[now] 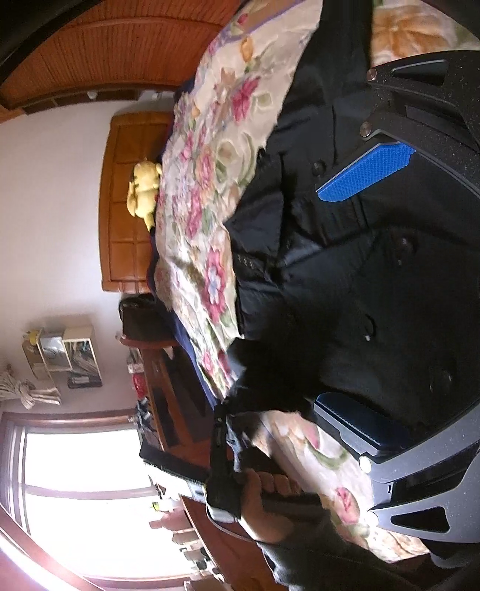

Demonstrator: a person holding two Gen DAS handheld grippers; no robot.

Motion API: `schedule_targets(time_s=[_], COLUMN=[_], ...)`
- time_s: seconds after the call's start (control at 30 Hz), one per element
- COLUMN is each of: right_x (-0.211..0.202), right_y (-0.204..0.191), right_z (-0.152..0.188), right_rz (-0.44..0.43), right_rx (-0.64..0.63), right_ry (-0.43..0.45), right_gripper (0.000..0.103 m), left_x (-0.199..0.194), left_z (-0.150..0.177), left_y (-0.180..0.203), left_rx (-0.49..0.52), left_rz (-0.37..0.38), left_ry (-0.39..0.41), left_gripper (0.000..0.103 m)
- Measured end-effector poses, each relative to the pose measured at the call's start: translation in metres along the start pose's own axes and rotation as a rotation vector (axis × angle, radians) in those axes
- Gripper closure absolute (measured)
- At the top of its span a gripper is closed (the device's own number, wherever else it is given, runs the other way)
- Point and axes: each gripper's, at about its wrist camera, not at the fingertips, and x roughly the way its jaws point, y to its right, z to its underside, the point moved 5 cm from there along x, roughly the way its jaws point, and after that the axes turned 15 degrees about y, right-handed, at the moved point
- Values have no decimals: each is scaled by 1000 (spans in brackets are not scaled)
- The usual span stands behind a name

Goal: Fold large clothes
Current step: 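Reach the left tool to the coat sleeve cuff and grasp it, then fold the held sleeve across the coat body with the left tool, release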

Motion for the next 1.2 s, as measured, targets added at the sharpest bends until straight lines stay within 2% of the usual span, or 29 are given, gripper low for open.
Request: schedule_targets(time_s=[0.13,0.27,0.4,0.47,0.53,0.63,0.87,1.0,1.1,1.2], right_x=[-4,-6,-6,-7,-9,-10,-10,-11,-12,-14], right_y=[11,14,12,12,10,12,18,16,15,13], right_z=[-3,-4,-3,-4,-3,-4,-7,-7,-7,-11], right_rz=[25,41,55,60,61,54,42,32,19,25], right_rx=[24,38,39,42,39,41,35,23,23,2], right_ry=[10,11,10,12,10,6,1,-1,-3,1], right_gripper=[0,0,0,0,0,0,0,0,0,0], left_x=[-14,-26,-39,-45,-51,-62,-89,-106,-116,-126], left_z=[4,9,17,22,27,31,36,41,47,53], left_y=[39,57,71,74,73,69,53,42,32,20], left_rx=[52,68,110,132,131,125,68,26,16,4], left_rz=[53,92,95,87,89,87,79,87,54,43], left_ry=[2,6,10,9,13,44,74,99,112,133], left_gripper=[102,102,102,96,80,64,61,43,41,33])
